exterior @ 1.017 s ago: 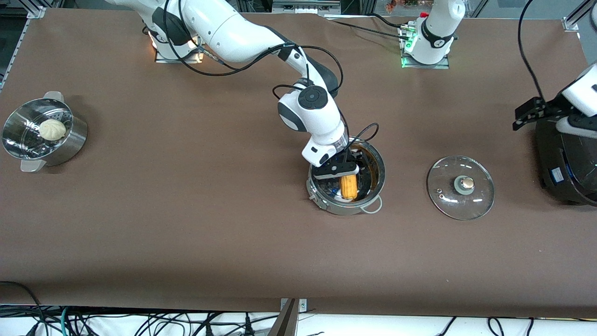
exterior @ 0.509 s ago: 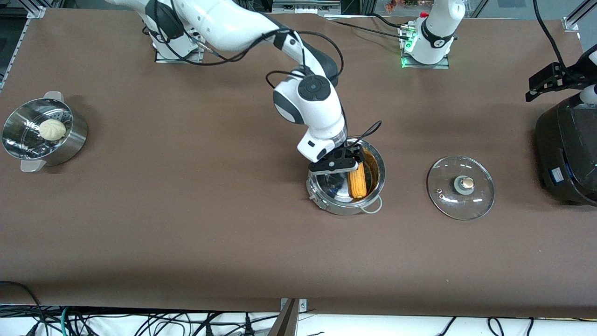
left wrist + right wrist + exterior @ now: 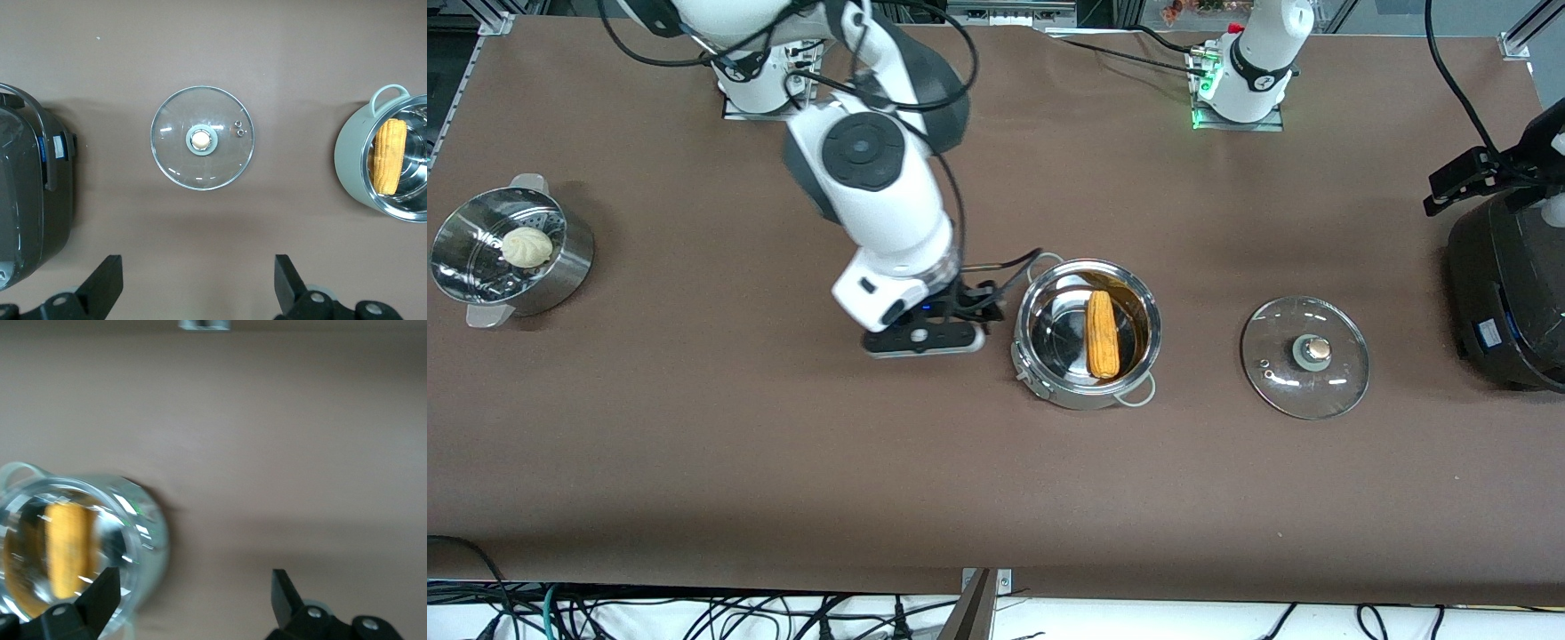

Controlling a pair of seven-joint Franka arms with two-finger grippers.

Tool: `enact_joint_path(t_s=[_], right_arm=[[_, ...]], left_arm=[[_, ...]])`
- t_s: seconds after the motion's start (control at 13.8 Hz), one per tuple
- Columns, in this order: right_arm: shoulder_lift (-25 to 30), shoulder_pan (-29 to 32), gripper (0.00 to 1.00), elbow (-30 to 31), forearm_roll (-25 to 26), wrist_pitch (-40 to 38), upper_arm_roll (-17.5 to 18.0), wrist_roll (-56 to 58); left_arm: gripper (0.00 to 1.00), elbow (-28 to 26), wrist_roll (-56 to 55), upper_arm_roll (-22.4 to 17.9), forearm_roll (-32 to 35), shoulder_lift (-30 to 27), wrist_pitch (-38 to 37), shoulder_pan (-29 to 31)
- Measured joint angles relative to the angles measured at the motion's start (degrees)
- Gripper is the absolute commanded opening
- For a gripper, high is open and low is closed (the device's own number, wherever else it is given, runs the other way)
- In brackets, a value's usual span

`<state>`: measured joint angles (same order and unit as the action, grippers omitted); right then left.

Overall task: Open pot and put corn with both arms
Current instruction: 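Open the right gripper and withdraw it from the pot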

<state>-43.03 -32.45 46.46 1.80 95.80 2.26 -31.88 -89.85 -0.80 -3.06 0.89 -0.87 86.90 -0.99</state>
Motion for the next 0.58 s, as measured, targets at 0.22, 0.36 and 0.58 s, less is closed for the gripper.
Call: enact_joint_path(t_s=[0.22,0.36,0.58], right_arm=[[3.9,2.3,1.0,0.0,0.0,-12.3,-5.8,5.0],[5.7,3.1,1.0,0.1,0.0,-18.8,-11.5,9.2],[6.6,6.4,1.0,0.4,-1.7,-22.5,-20.0,19.7]], left_arm=[[1.0,0.4,-0.1,-0.1,0.0,0.1,-0.1,0.0],[1.0,0.4,-0.2,0.0,0.0,0.1,-0.2,0.0],[1.0,0.5,-0.2,0.0,0.0,0.3,-1.2,0.0]])
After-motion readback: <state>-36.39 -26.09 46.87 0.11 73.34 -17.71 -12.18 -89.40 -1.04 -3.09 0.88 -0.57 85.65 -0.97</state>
